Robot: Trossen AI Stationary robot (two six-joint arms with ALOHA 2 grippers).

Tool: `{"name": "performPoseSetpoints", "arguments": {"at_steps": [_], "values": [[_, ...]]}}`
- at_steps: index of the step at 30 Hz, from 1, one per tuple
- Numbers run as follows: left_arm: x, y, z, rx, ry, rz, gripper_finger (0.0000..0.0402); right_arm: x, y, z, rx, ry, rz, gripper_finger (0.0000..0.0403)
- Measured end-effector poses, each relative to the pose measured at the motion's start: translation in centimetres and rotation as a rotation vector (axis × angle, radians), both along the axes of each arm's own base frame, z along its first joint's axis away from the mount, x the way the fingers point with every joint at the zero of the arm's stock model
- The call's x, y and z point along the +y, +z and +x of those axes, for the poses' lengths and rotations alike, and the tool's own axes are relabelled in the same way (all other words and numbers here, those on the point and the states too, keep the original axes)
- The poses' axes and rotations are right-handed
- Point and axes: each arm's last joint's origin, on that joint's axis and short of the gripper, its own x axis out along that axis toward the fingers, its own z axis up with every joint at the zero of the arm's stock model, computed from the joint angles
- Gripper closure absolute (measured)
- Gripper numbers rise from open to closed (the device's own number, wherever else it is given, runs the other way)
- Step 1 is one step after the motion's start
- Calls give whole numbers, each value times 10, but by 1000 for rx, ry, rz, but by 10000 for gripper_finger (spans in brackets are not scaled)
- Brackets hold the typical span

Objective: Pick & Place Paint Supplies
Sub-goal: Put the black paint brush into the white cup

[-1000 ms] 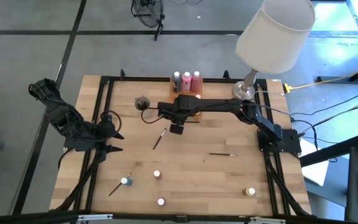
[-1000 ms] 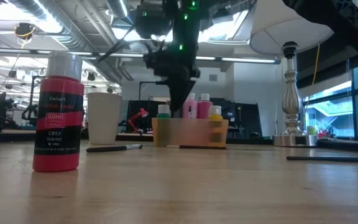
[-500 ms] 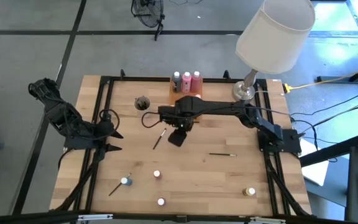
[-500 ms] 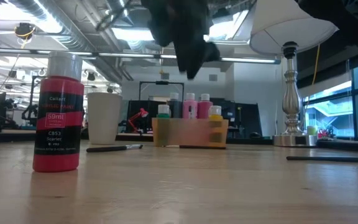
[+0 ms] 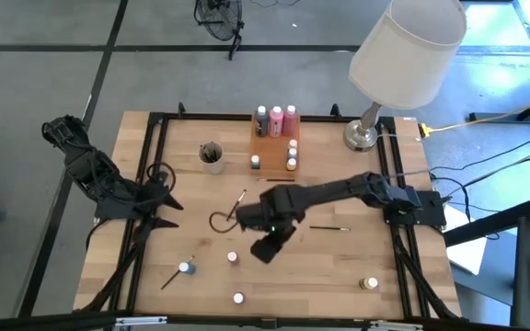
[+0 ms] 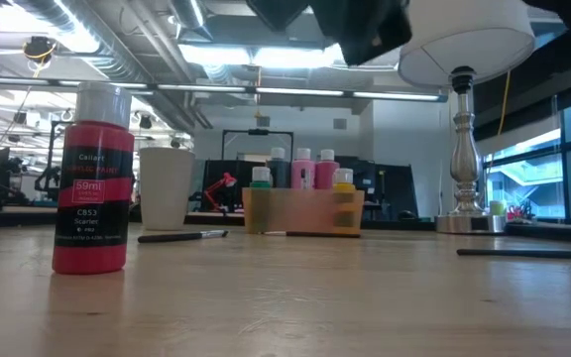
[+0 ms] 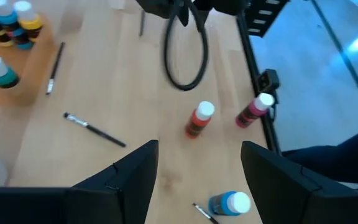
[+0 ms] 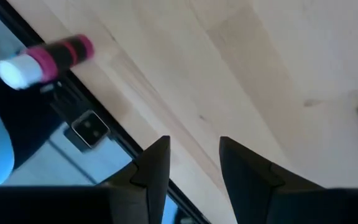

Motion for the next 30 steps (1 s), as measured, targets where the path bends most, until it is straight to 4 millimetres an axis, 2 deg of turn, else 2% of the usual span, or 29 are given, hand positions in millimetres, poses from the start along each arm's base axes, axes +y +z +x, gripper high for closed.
{"name": "performPoseSetpoints", "arguments": {"at_steps": [6, 12, 18, 30], "values": [[-2, 1, 1, 1, -51, -21, 176, 41, 2, 5, -177, -117, -95, 261], [-3, 1, 2, 8, -47, -25, 176, 64, 7, 10, -429, -236, -300, 263], [-7, -2, 5, 29, -27, -35, 176, 72, 10, 8, -553, -273, -485, 263], [-11, -5, 9, 73, -38, -67, 176, 66, 10, 12, -572, -211, -529, 263]]}}
